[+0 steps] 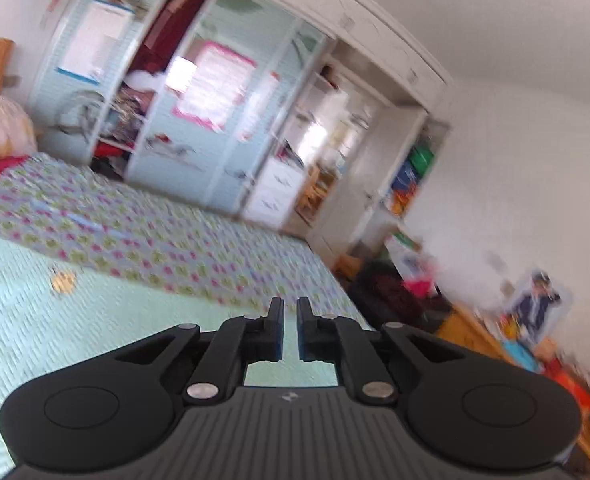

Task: Fold clothes

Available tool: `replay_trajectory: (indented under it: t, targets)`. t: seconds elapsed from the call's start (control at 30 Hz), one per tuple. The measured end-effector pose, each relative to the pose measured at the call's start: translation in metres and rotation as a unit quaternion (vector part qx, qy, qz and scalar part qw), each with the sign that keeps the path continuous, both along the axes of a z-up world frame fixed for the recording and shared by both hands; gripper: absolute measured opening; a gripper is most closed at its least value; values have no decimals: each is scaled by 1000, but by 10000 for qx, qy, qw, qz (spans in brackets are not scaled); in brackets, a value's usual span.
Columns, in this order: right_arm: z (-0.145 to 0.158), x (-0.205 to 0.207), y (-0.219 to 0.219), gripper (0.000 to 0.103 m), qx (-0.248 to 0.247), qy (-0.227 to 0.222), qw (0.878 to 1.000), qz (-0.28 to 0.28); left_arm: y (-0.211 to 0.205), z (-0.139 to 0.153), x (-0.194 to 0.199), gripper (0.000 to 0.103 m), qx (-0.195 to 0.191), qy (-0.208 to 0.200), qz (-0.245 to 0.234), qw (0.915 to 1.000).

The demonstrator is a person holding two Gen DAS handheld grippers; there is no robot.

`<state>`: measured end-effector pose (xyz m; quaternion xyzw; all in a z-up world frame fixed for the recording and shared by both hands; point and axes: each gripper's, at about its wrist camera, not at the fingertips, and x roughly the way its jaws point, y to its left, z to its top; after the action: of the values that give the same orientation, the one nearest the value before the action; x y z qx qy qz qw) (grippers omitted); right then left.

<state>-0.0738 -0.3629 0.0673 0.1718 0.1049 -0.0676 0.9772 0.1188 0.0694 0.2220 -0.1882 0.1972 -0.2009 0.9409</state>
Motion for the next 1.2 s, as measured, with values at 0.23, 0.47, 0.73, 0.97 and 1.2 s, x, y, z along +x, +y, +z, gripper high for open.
replay_trajectory:
  t: [0.23,0.47,0.73,0.97,1.2]
  targets:
    - [-91,-55,-23,9,-204,1116,9899,-854,7,-205,-36,14,1018,1867,-459,9761]
    - [-134,-56,-29,38,275,1546,9804,-1193,6,-271,-9,40,1363,2317,-335,9626]
    - [-149,-10,52,49,613,1626,9848,59,-55,-280,63,60,2365,2125,-802,9447]
    - [-174,9,82,49,835,2055,9740,467,-70,-328,105,56,2364,2890,-747,9247]
    - [-180,2,72,49,971,2108,9724,237,-63,-305,51,8,1971,2364,-844,9477]
